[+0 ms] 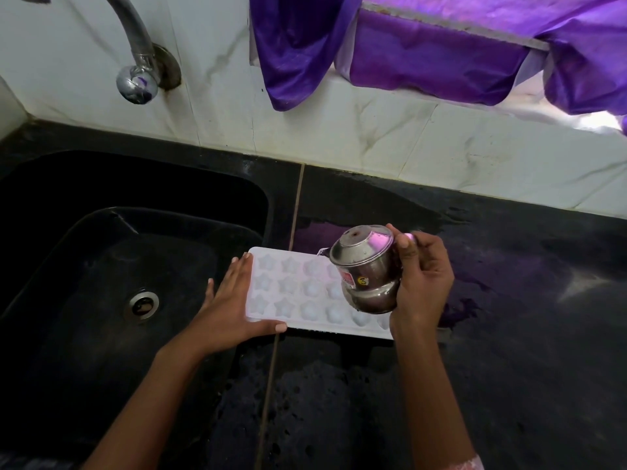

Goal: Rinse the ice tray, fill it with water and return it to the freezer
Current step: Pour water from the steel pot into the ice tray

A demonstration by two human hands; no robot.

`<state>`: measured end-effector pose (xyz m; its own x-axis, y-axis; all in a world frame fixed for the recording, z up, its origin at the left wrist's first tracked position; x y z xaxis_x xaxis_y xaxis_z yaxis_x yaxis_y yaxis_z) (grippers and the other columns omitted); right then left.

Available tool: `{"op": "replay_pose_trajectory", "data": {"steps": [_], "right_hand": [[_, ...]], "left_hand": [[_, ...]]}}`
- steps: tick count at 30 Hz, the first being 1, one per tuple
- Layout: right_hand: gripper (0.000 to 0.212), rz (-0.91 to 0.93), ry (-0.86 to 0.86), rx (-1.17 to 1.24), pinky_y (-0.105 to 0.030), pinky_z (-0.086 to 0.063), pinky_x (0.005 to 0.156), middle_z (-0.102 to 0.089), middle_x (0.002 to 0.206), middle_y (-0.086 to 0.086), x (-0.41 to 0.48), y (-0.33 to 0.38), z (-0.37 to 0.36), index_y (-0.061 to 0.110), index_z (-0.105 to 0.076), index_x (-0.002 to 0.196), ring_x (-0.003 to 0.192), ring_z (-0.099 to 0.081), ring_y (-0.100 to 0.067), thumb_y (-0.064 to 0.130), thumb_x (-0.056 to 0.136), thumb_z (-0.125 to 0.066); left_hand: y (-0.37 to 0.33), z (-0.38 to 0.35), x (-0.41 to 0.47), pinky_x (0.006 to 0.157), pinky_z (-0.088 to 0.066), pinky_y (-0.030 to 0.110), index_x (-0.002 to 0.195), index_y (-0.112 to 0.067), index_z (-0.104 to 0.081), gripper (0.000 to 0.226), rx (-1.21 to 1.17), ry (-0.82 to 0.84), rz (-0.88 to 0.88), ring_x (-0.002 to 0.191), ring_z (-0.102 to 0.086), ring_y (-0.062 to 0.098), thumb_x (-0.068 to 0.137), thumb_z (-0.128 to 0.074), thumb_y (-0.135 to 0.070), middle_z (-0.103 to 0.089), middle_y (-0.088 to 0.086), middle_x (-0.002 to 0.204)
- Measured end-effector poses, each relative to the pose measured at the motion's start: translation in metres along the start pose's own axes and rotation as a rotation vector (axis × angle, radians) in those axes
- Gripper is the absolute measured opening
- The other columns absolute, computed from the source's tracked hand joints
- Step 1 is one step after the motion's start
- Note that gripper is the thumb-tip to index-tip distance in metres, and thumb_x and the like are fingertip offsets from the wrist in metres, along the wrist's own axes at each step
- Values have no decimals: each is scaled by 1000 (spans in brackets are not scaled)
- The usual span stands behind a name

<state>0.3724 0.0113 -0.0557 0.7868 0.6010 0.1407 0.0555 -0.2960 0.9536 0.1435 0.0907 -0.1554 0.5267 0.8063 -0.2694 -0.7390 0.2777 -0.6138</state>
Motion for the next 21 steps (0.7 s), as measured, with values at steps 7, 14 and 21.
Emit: {"op": "replay_pose_trajectory", "data": {"steps": [7, 14, 21], "right_hand": [[14, -10, -2, 19, -26, -53, 86, -73, 77, 10, 0, -1, 0, 15, -57, 77, 96, -68, -17, 3, 84, -59], [13, -63, -60, 54, -23, -54, 80, -72, 76, 10, 0, -10, 4, 18, -59, 77, 89, -69, -10, 7, 85, -60], [9, -79, -1, 76, -27, -54, 84, -72, 81, 4, 0, -14, -7, 13, -57, 79, 96, -68, -19, 6, 85, -60]], "left_hand": [[2, -1, 1, 111, 16, 39, 144, -26, 23, 146, 0, 1, -9, 131, 28, -4, 34, -42, -95, 26, -19, 148], [2, -1, 1, 111, 17, 38, 144, -25, 24, 149, -14, 2, -17, 130, 29, -5, 28, -30, -101, 27, -24, 141], [1, -2, 1, 109, 19, 36, 143, -25, 25, 148, -30, 5, -23, 129, 29, -6, 29, -30, -101, 25, -26, 140]]}}
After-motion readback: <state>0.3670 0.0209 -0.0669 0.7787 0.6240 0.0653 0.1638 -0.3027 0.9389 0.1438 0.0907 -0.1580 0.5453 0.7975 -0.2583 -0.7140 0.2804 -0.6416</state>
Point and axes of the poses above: each hand's wrist, its own x-axis towards the middle knuckle, its own z-axis out of the back of the hand, y = z × x, the point moved 6 cm from there along x, towards the middle knuckle
